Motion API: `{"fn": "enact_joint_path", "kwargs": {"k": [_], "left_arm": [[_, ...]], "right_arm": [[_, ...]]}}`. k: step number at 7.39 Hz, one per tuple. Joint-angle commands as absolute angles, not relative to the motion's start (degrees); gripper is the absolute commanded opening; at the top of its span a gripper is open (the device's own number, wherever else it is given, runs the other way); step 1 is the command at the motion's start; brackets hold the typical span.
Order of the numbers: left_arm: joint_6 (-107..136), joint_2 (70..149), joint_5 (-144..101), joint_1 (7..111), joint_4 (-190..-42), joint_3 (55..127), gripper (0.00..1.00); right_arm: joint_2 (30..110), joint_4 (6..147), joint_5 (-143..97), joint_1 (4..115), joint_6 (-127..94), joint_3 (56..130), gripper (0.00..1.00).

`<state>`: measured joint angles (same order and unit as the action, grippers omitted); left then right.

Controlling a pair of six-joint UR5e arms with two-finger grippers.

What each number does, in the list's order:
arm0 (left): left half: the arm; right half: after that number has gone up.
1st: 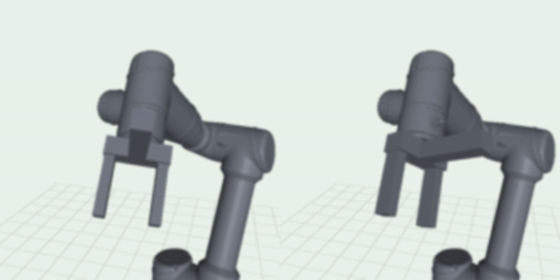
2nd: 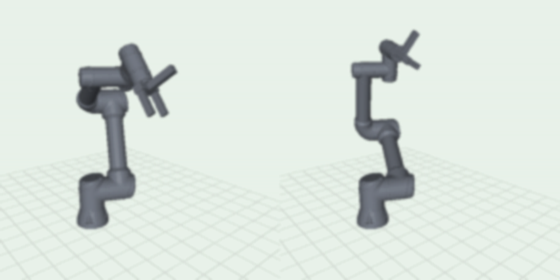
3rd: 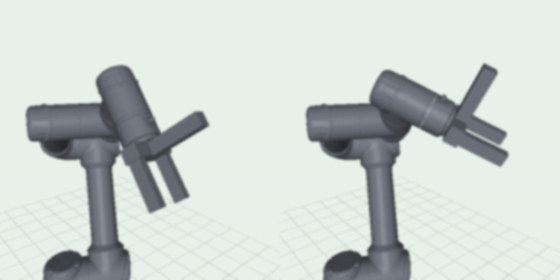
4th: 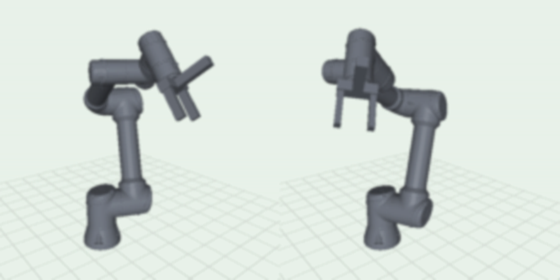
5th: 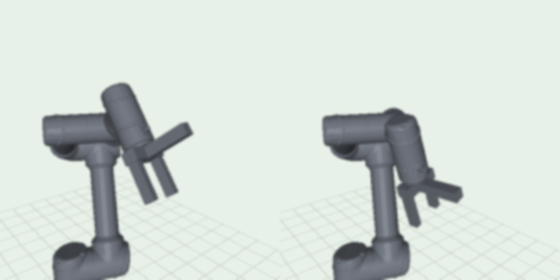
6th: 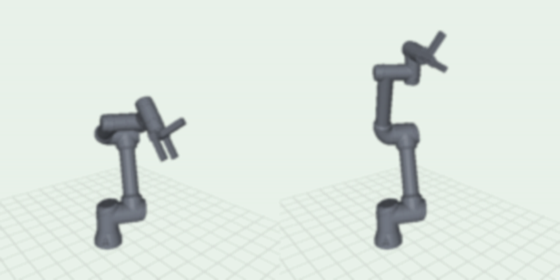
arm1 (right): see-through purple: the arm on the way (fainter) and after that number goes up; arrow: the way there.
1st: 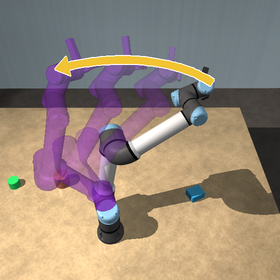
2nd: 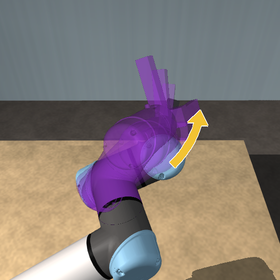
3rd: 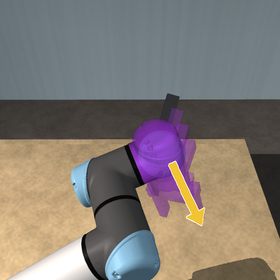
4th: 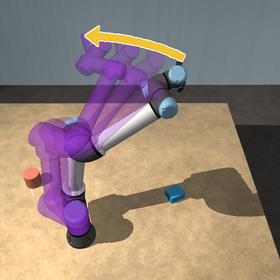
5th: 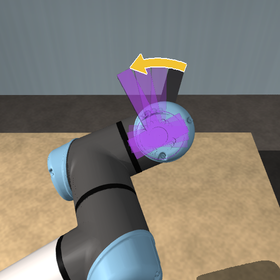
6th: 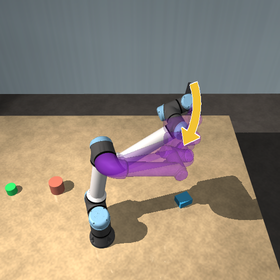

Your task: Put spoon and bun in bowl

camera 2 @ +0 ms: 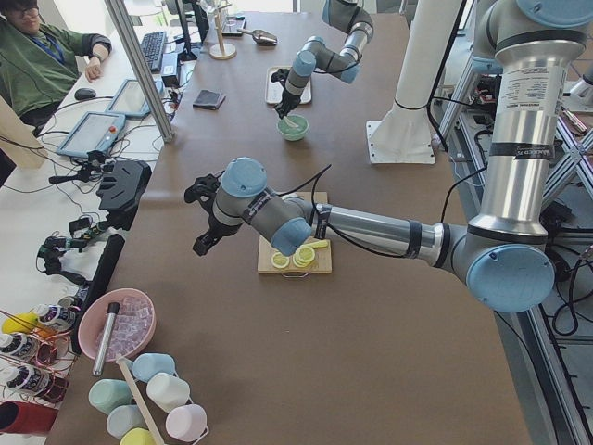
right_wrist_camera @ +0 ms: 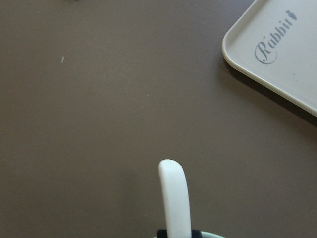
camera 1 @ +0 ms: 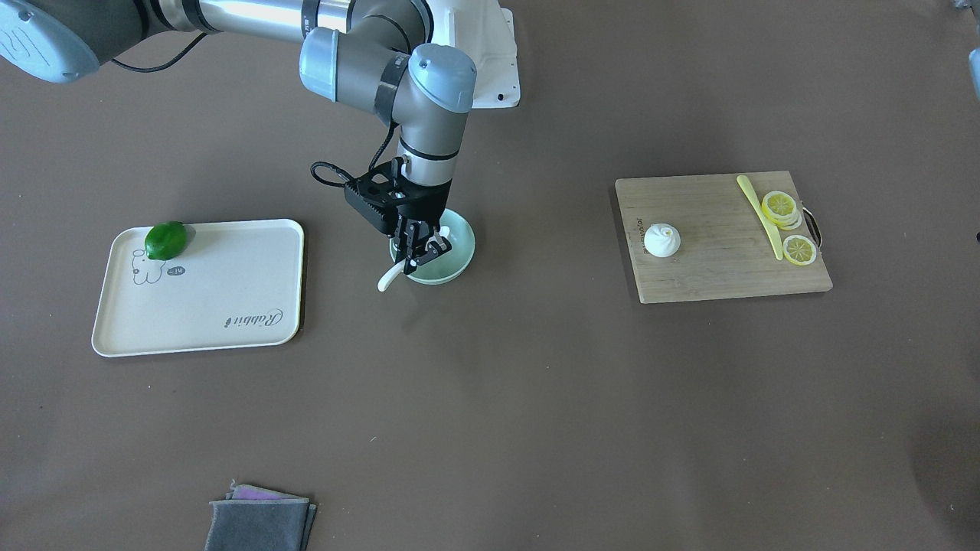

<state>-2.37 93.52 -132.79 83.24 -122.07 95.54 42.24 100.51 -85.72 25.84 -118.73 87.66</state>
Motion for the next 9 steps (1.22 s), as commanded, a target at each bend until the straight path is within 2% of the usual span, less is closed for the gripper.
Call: {"fn": "enact_joint_path", "kwargs": {"k": [1, 3, 5, 6, 7, 9], "left_arm": [[-2.4, 93.5, -132.7, 83.1, -122.1, 95.5, 0.98], [-1.0, 93.5, -132.9, 82.9, -122.1, 95.5, 0.98], [12.1, 93.5, -133.9, 78.3, -125.0, 95.7, 0.98], [20.7, 94.0, -133.9, 74.5, -126.6, 96.1, 0.98], [30.1, 94.5, -133.3, 70.4, -130.1, 96.2, 0.98], [34.4, 95.9, -133.1, 65.1, -132.5, 96.6, 0.98]], "right_arm": [[42.1, 100.7, -84.8, 25.6, -117.9, 88.2, 1.00], [45.1, 101.5, -85.0, 26.7, -110.0, 94.2, 1.00], [56.4, 101.1, -90.2, 32.2, -94.8, 108.4, 1.00], [61.4, 100.7, -95.7, 37.3, -85.4, 112.4, 1.00], [64.7, 100.7, -101.0, 43.0, -76.4, 115.2, 1.00], [70.3, 99.8, -116.4, 56.4, -56.0, 115.5, 1.00]]}}
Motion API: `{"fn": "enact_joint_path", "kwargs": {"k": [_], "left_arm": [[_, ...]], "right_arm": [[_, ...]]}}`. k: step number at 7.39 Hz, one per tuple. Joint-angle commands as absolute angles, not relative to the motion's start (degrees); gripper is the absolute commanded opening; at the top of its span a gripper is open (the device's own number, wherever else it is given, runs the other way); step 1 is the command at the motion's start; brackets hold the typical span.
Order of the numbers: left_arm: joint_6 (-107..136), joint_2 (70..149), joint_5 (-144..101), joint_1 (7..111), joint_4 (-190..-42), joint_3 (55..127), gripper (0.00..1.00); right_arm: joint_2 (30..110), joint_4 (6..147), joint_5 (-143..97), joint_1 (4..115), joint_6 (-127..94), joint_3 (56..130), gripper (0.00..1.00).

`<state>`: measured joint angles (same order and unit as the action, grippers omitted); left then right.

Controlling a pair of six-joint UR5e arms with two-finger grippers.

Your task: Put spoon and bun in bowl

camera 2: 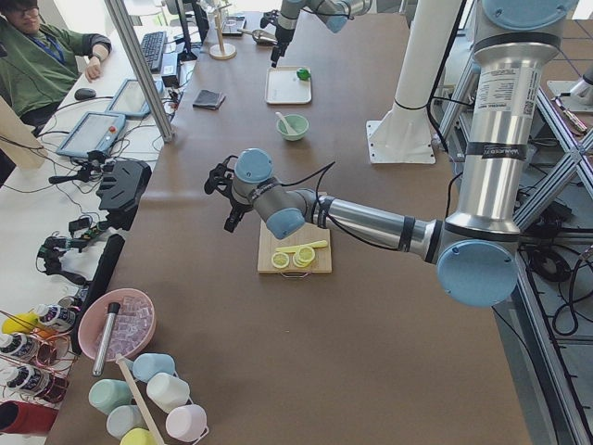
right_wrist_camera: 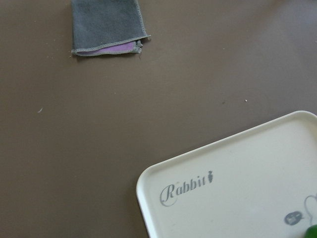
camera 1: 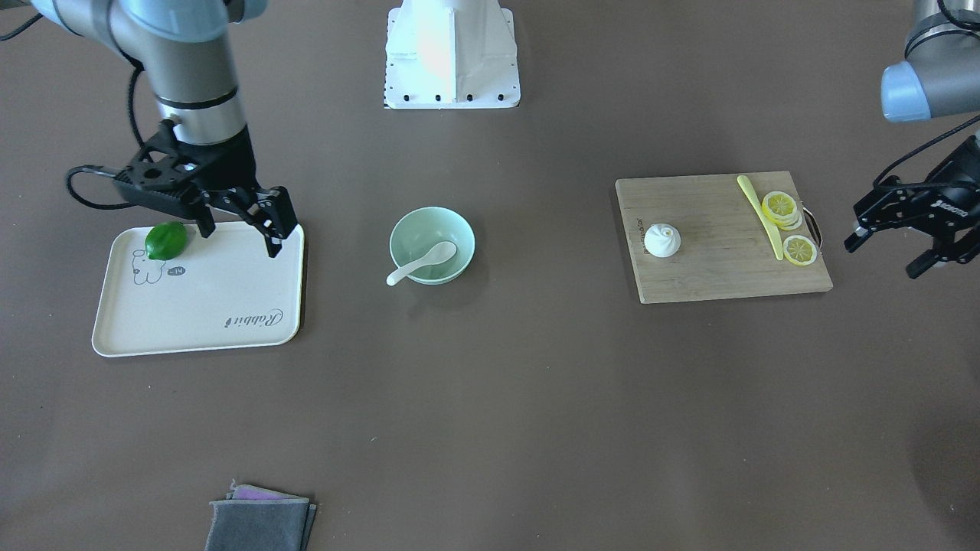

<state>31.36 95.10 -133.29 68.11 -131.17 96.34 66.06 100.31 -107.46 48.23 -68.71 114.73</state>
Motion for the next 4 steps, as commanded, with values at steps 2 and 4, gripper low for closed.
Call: {"fn": "enact_joint_path", "kwargs": {"k": [2, 4], "left_arm": [[36.1, 96.0, -126.6, 57.9, -132.5, 98.8, 0.98], [45.4, 96.0, -113.1, 44.9, -132.4, 102.0, 0.98]], "right_arm": [[79.9, 98.4, -125.8, 67.2, -29.4, 114.9, 1.00], [88.5, 98.4, -130.5, 76.7, -10.9, 113.7, 1.00]]}}
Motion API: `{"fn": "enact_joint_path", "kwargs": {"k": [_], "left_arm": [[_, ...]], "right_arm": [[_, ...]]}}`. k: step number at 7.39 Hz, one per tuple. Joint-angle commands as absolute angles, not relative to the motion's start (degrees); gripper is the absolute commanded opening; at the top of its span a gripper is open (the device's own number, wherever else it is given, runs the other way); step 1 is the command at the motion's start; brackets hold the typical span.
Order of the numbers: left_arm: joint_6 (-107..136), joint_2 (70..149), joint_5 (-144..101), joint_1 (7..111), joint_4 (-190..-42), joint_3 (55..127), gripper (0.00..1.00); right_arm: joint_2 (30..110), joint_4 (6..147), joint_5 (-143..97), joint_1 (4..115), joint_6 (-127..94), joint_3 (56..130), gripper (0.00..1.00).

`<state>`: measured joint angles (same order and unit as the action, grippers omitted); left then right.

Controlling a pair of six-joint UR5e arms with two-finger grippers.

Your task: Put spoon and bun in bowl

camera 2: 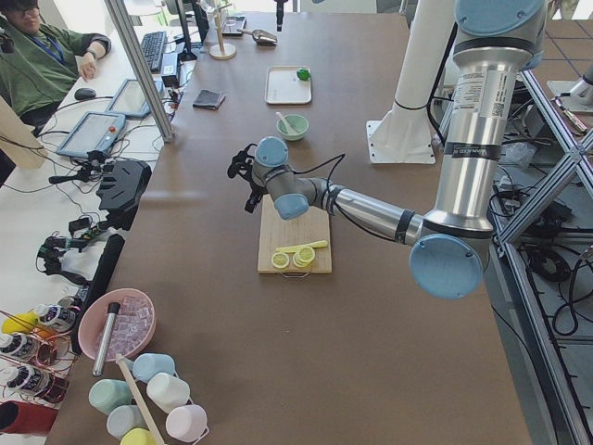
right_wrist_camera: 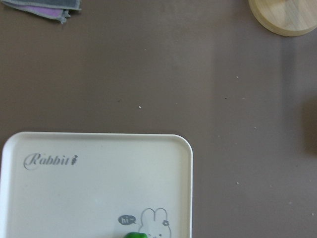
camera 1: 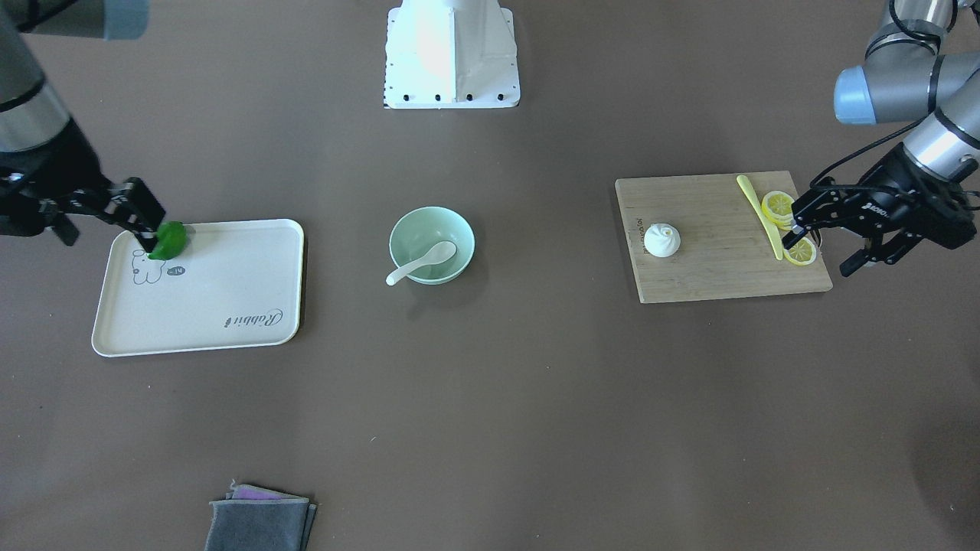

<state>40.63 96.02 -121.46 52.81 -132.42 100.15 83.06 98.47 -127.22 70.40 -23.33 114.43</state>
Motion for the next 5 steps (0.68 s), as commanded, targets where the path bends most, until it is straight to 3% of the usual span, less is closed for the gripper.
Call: {"fn": "enact_joint_path", "kwargs": {"k": [1, 4, 5], "left_arm": [[46.0, 95.9, -106.8, 39.7, -132.3, 102.0, 0.98], [46.0, 94.4, -97.3, 33.2, -132.2, 101.3, 0.93], [46.0, 94.4, -97.1, 32.7, -132.2, 101.1, 0.85]], "right_arm": [[91.5, 98.4, -133.7, 81.4, -2.5, 111.6, 1.00], [93.8, 98.3, -135.2, 85.5, 3.5, 110.1, 1.00], [93.8, 98.3, -135.2, 85.5, 3.4, 110.0, 1.00]]}}
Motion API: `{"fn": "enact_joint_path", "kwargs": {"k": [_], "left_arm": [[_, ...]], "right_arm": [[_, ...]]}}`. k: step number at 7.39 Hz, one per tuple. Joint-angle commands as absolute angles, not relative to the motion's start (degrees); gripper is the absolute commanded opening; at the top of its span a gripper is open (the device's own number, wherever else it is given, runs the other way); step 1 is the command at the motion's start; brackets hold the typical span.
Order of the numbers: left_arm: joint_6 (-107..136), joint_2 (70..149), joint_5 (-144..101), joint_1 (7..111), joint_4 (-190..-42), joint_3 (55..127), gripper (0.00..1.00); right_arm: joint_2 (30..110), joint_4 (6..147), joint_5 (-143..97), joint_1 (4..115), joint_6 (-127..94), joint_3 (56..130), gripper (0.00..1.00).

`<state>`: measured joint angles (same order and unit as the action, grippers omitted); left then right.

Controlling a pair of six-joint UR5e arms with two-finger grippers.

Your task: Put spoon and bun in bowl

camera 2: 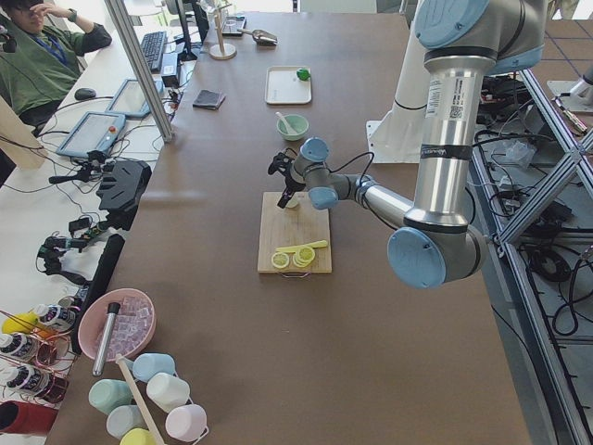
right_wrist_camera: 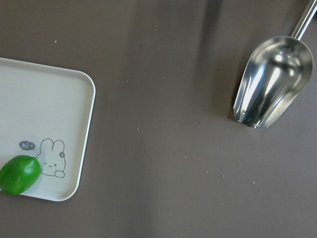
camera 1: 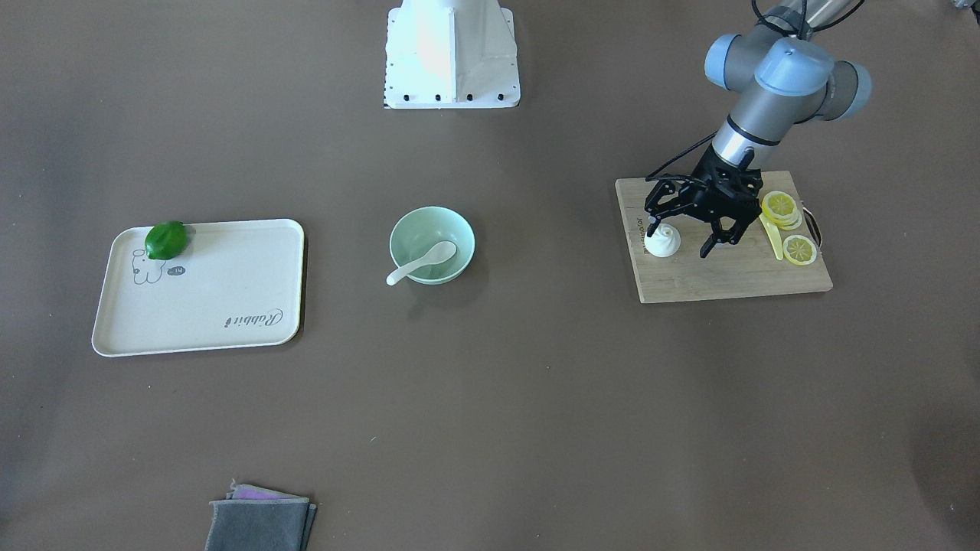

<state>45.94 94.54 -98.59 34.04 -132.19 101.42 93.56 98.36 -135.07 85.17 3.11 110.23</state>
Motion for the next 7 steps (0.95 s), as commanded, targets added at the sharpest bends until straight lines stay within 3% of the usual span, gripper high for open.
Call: {"fn": "enact_joint_path", "kwargs": {"k": [1, 4, 7], "left_arm": [[45.9, 94.4, -97.1, 32.6, -132.2, 100.8, 0.74], [46.0, 95.0, -97.3, 32.6, -132.2, 102.5, 0.10], [48.3, 99.1, -97.6, 32.6, -131.8, 105.9, 0.07]], "right_arm": [[93.8, 98.3, -135.2, 85.4, 3.3, 110.0, 1.00], [93.8, 98.3, -135.2, 85.4, 3.3, 110.0, 1.00], [94.0, 98.3, -135.2, 85.4, 3.3, 110.0, 1.00]]}}
